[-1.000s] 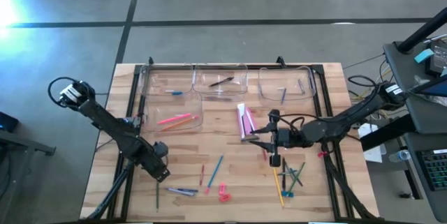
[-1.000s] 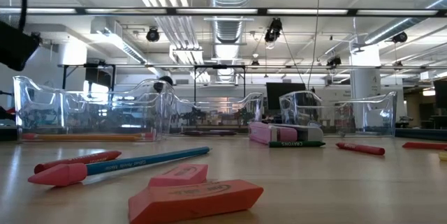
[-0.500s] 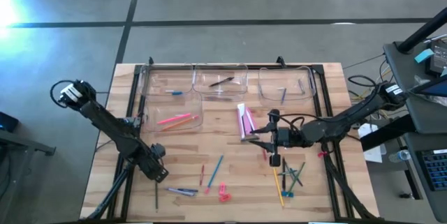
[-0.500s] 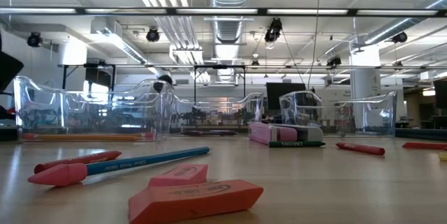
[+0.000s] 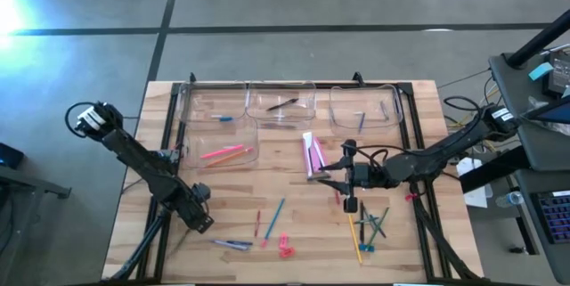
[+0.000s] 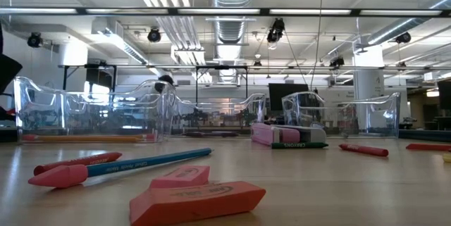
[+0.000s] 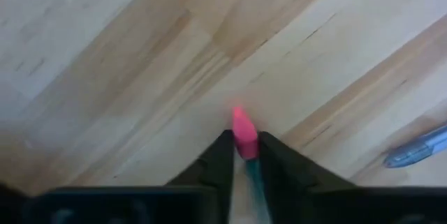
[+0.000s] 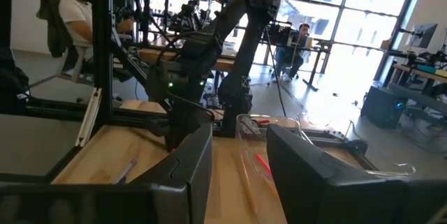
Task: Sort crayons/erasers/pens/pencils in bins
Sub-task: Put the green pencil into the bottom left transparent bin
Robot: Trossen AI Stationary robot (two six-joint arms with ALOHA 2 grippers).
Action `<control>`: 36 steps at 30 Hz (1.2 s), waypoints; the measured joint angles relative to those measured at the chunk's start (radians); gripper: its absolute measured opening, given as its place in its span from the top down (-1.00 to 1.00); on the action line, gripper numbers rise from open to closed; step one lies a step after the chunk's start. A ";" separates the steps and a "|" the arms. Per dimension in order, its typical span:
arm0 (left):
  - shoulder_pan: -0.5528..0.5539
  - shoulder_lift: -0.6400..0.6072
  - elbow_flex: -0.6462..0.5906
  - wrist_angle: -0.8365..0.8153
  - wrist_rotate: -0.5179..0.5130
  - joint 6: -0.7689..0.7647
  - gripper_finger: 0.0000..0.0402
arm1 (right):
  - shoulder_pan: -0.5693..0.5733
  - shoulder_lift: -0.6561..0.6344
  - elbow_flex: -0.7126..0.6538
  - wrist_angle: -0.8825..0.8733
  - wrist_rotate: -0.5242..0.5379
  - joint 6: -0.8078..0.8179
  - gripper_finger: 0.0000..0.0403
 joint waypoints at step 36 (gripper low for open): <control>0.539 -0.542 0.441 -0.265 -0.716 1.431 0.97 | -0.016 0.000 -0.002 -0.025 0.002 0.000 0.37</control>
